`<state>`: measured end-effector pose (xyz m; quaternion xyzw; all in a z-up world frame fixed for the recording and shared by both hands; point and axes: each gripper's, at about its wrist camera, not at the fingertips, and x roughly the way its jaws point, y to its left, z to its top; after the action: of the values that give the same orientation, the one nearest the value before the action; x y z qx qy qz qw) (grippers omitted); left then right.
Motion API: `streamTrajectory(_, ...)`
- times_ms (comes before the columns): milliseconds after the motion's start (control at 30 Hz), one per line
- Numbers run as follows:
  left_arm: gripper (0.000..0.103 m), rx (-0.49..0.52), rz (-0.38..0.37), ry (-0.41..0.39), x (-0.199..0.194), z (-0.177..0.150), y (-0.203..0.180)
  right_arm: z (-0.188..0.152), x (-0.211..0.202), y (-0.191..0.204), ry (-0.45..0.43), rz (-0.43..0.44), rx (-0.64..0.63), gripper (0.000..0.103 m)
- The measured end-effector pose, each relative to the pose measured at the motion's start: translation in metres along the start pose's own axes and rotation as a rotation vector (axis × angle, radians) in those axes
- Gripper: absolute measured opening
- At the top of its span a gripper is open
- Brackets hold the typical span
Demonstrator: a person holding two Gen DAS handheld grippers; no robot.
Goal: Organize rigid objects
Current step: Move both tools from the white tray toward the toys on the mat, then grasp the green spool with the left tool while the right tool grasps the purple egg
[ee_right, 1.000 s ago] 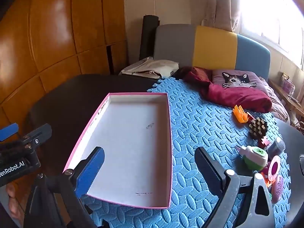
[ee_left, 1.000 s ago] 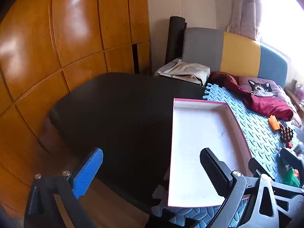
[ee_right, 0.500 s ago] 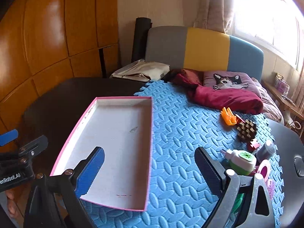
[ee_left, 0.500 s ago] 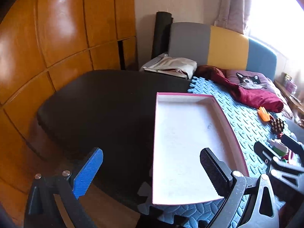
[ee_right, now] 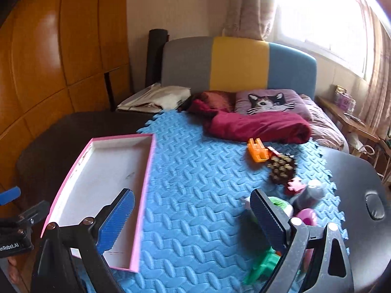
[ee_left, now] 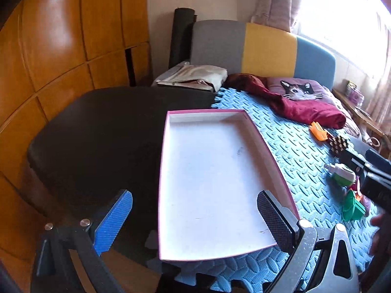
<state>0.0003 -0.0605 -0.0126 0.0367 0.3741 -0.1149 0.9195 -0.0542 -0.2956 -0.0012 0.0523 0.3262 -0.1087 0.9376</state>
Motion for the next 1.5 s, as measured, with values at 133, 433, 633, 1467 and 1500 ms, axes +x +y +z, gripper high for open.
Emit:
streamTrajectory(133,0.103,0.010,-0.035,0.014,0.004,0.001,-0.009,0.003,-0.006,-0.029,-0.008,-0.014,0.051,0.097)
streamTrajectory(433,0.103,0.094,-0.128,0.016,0.011,0.006,-0.035,-0.005,-0.021,-0.114,0.020,-0.083,0.189,0.097)
streamTrajectory(633,0.103,0.123,-0.254,0.039,0.018,0.017,-0.058,-0.022,-0.026,-0.182,0.044,-0.157,0.322,0.097)
streamTrajectory(1467,0.103,0.603,-0.671,0.295,0.053,-0.022,-0.283,-0.053,-0.036,-0.236,-0.037,-0.048,0.556,0.097)
streamTrajectory(1500,0.102,0.612,-0.662,0.299,0.056,-0.024,-0.287,-0.053,-0.036,-0.237,-0.039,-0.046,0.561,0.097)
